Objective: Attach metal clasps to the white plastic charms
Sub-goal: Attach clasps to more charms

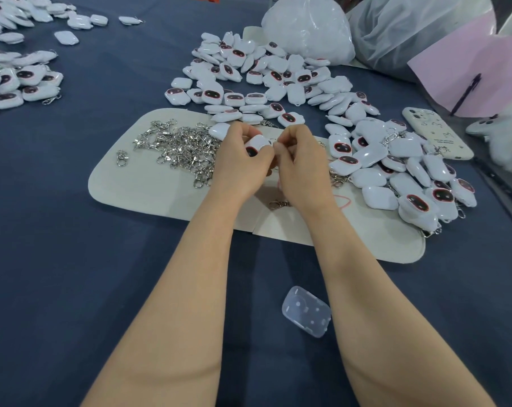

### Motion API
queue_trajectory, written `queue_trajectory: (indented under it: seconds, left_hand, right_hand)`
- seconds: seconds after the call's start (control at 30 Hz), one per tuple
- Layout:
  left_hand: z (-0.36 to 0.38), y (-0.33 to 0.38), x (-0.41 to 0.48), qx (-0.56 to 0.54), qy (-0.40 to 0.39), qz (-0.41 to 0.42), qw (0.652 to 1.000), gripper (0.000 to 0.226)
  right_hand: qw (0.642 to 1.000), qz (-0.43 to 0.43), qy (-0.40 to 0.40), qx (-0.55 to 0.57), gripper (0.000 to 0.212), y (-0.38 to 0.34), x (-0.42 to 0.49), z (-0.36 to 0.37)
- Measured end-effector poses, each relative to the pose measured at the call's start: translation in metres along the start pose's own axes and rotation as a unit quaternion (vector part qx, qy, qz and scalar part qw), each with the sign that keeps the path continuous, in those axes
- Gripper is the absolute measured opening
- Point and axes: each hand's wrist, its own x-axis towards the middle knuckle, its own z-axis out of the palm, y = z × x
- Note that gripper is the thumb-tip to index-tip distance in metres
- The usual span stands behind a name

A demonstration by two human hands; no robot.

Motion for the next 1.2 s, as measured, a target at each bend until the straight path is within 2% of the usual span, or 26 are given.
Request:
queue_trajectory:
  seconds: [0.33, 0.67, 1.1, 1.2]
  left_hand:
    - [-0.0024, -0.0034, 0.0014, 0.014, -0.008, 0.007, 1.000, 0.023]
    - [-0.0027, -0.0038, 0.0016, 0.036, -0.024, 0.036, 0.998, 0.023]
    - [-0.0037, -0.0038, 0.0003, 0.107, -0.017, 0.042, 0.993, 0.025]
    - [-0.0032, -0.0039, 0.0010, 0.082, -0.023, 0.022, 0.996, 0.024]
  right_hand:
    - [0.997, -0.035, -0.044, -0.052, 0.011, -0.0018, -0.0016, -0.0038]
    - [0.999, 0.036, -0.019, 0.008, 0.009, 0.0003, 0.0002, -0.0032]
    - [0.996, 0.025, -0.065, -0.053, 0.007, 0.0021, -0.0003, -0.0040]
    - [0.997, 0.025, -0.061, -0.047, 0.007, 0.0020, -0.0008, -0.0042]
